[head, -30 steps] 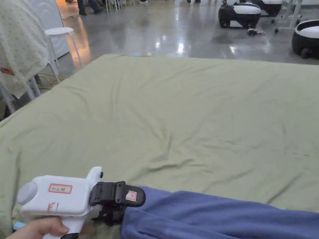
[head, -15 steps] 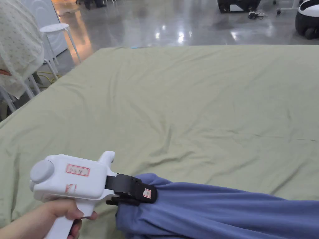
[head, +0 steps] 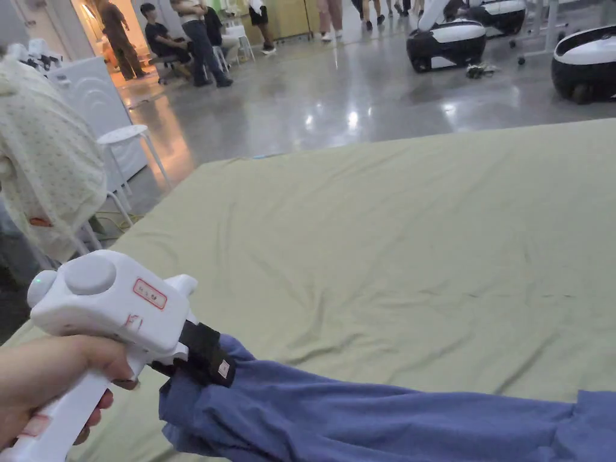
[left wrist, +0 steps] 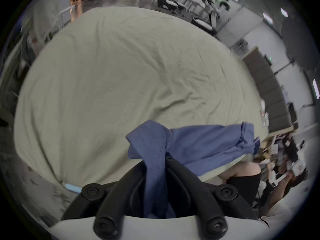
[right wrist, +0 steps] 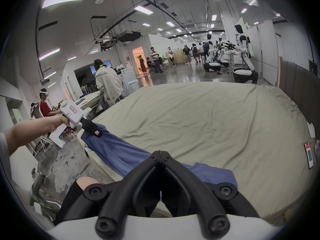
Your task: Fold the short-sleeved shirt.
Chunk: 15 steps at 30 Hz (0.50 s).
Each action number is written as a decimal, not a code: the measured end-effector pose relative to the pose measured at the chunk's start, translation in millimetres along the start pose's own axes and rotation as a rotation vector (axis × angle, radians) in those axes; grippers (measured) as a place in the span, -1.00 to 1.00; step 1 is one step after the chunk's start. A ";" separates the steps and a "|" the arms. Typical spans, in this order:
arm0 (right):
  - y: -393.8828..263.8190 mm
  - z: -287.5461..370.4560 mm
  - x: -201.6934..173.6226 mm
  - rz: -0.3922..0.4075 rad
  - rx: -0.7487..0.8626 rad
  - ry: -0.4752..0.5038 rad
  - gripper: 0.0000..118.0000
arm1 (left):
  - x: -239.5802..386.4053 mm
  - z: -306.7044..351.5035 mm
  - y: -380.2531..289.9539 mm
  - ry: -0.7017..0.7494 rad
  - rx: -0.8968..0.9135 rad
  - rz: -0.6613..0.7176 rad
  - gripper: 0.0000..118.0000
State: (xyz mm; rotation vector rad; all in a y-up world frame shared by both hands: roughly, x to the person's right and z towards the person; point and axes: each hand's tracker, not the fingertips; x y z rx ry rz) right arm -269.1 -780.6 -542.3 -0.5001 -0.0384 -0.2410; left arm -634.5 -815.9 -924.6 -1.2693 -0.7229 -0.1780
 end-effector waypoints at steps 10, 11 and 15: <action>8.8 9.4 20.8 -0.011 0.049 -0.006 -1.00 | 159.5 -46.6 13.8 -0.019 -0.042 -0.056 -0.99; 8.1 10.7 24.8 -0.025 0.050 -0.004 -1.00 | 169.9 -61.4 10.0 -0.035 -0.038 -0.015 -0.99; 5.0 15.2 39.4 -0.072 0.047 -0.011 -1.00 | 207.0 -119.8 2.9 -0.122 -0.142 0.048 -0.78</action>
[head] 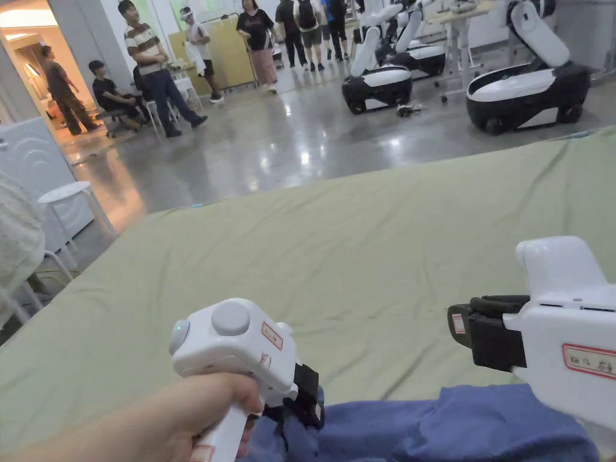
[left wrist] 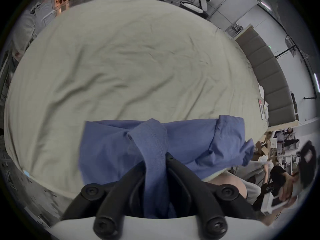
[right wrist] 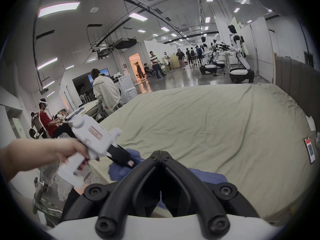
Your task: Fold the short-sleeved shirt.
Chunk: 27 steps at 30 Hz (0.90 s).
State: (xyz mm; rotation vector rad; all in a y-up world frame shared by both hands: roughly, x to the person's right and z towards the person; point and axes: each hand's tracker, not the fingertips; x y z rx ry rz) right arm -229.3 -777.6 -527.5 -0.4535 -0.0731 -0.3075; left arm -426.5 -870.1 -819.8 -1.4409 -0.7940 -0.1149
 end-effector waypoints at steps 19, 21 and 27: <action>-11.3 2.3 35.3 -0.122 -0.031 -0.092 -1.00 | -15.9 -23.4 -33.0 0.230 0.005 -0.141 -1.00; -11.0 2.3 33.7 -0.113 -0.031 -0.089 -1.00 | -3.7 -40.9 -36.9 0.274 0.027 -0.190 -1.00; -11.2 -2.2 30.7 -0.091 -0.038 -0.085 -1.00 | 34.6 -36.7 -30.4 0.167 0.063 -0.210 -1.00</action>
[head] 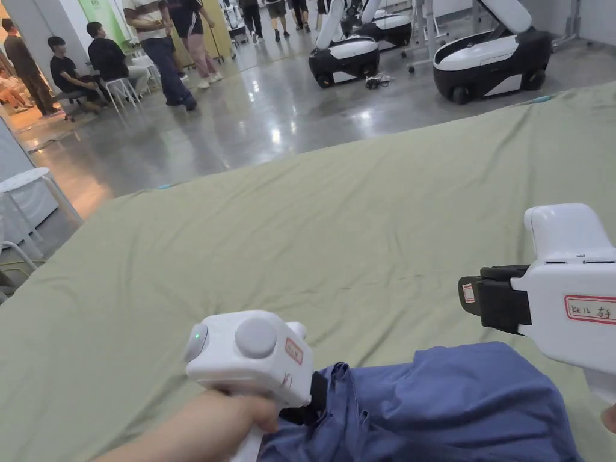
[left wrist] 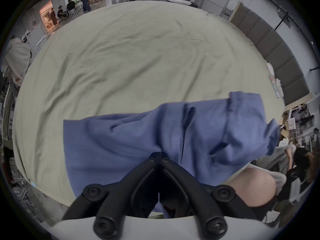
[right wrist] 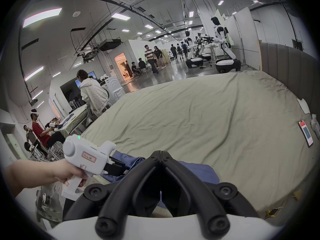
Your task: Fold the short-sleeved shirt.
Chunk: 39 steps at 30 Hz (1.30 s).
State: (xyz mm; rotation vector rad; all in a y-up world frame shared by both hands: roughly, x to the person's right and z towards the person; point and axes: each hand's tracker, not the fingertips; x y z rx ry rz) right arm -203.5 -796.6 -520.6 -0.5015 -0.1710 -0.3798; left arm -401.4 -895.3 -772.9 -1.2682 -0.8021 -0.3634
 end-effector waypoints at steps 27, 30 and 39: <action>-36.8 24.4 6.8 0.030 -0.084 -0.092 -1.00 | -225.6 -35.1 -61.1 -0.752 0.212 0.195 0.99; -43.5 22.5 11.5 0.015 -0.106 -0.098 -1.00 | -220.4 -40.8 -56.7 -0.839 0.185 0.253 0.86; -56.1 20.1 18.2 0.032 -0.156 -0.126 -1.00 | -213.7 -29.3 -41.4 -0.668 0.165 0.186 -0.91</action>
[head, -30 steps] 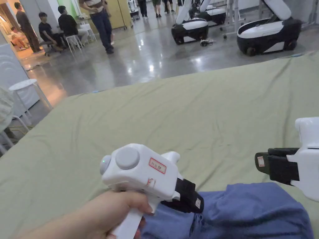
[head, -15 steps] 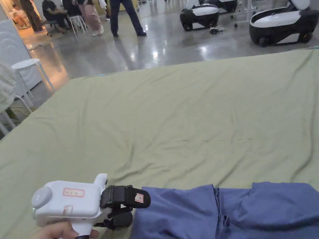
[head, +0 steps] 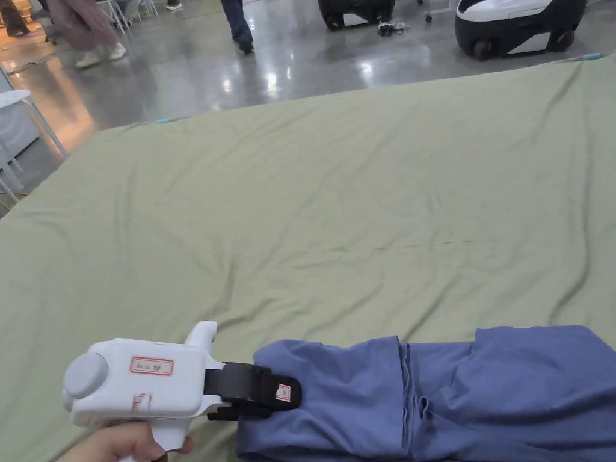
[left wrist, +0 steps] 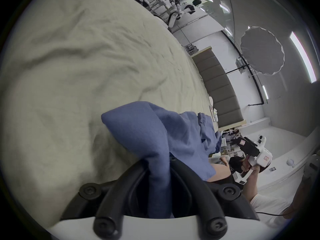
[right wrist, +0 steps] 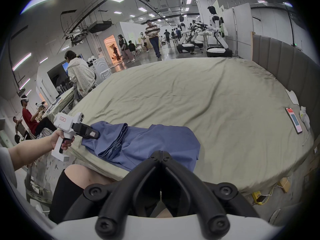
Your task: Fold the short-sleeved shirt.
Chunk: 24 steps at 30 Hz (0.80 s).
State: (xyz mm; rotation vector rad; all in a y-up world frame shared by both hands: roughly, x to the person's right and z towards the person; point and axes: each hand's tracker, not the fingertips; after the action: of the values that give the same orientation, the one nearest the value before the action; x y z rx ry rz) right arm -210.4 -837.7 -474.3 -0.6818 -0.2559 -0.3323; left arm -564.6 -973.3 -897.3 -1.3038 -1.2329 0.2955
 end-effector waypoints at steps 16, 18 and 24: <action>25.7 7.2 -30.0 0.098 0.061 0.052 -1.00 | 130.4 106.6 12.3 0.540 -0.001 -0.163 -0.90; 28.1 7.1 -32.1 0.099 0.069 0.055 -1.00 | 174.5 90.9 13.3 0.600 -0.039 -0.230 -0.90; 35.4 10.3 -28.1 0.083 0.083 0.077 -1.00 | 242.2 12.0 12.7 0.591 -0.112 -0.320 -0.90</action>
State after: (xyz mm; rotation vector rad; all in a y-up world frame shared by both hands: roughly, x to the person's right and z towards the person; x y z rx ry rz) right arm -223.9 -799.2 -496.2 -0.5951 -0.1667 -0.2662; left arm -473.0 -777.8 -786.4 -1.1484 -0.9316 -0.3729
